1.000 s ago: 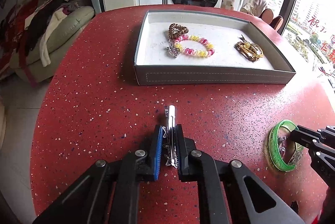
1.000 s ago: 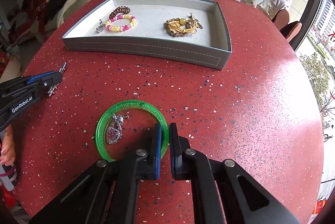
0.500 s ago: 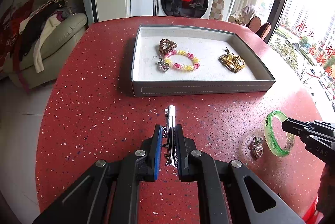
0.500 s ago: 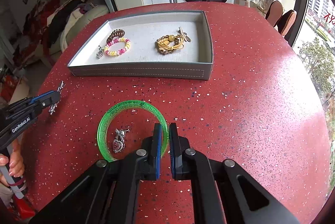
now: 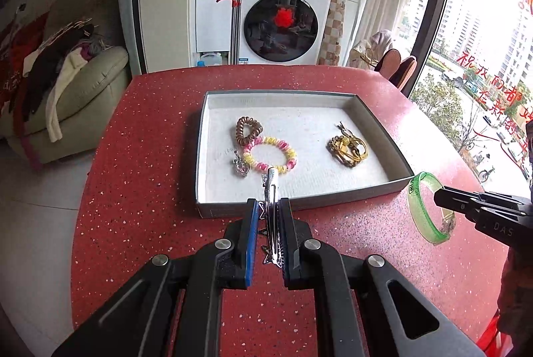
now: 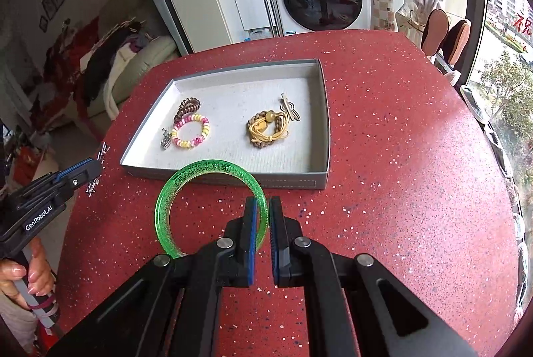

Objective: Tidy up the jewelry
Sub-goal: 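Carry the hair clip and green bangle over the tray with both tools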

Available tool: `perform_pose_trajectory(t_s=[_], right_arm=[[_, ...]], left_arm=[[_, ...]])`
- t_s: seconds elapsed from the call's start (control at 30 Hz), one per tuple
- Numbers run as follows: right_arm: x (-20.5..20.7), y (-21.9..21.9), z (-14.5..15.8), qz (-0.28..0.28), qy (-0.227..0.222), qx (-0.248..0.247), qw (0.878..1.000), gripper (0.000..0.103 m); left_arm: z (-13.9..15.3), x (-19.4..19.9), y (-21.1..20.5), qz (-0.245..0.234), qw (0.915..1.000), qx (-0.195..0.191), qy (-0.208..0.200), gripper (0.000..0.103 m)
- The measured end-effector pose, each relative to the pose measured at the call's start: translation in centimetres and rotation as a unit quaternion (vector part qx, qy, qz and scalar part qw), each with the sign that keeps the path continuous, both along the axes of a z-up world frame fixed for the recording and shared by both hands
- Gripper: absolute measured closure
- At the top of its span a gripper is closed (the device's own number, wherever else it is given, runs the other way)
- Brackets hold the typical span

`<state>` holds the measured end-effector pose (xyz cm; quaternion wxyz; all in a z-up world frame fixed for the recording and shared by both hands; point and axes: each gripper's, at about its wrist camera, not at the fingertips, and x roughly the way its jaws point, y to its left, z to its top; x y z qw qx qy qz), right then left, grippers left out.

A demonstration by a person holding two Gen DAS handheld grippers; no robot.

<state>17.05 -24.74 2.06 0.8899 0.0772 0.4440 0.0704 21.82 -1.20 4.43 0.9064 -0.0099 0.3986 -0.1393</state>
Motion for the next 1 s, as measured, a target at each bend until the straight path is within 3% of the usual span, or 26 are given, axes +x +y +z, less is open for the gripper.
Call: perform_pose_trajectory(t_s=[0.27, 0.5, 0.73, 1.0], right_arm=[[4.3, -0.6, 1.0, -0.006, -0.002, 0.008, 1.0, 0.095], [9.1, -0.8, 0.4, -0.013, 0.005, -0.017, 1.0, 0.095], [13.2, -0.9, -1.2, -0.027, 0.016, -0.023, 0.999, 0.095], [15.7, -1.2, -4.1, -0.039, 0.04, -0.021, 0.998, 0.095]], left_arm=[[1.7, 3.9, -1.4, -0.002, 0.9999, 0.006, -0.014, 0.073], [1.6, 8.0, -3.5, -0.007, 0.9997, 0.024, -0.009, 0.073], [-0.2, 11.7, -5.5, -0.008, 0.9991, 0.04, 0.007, 0.073], [-4.4, 13.9, -7.3, -0.009, 0.9966, 0.073, 0.038, 0.073]])
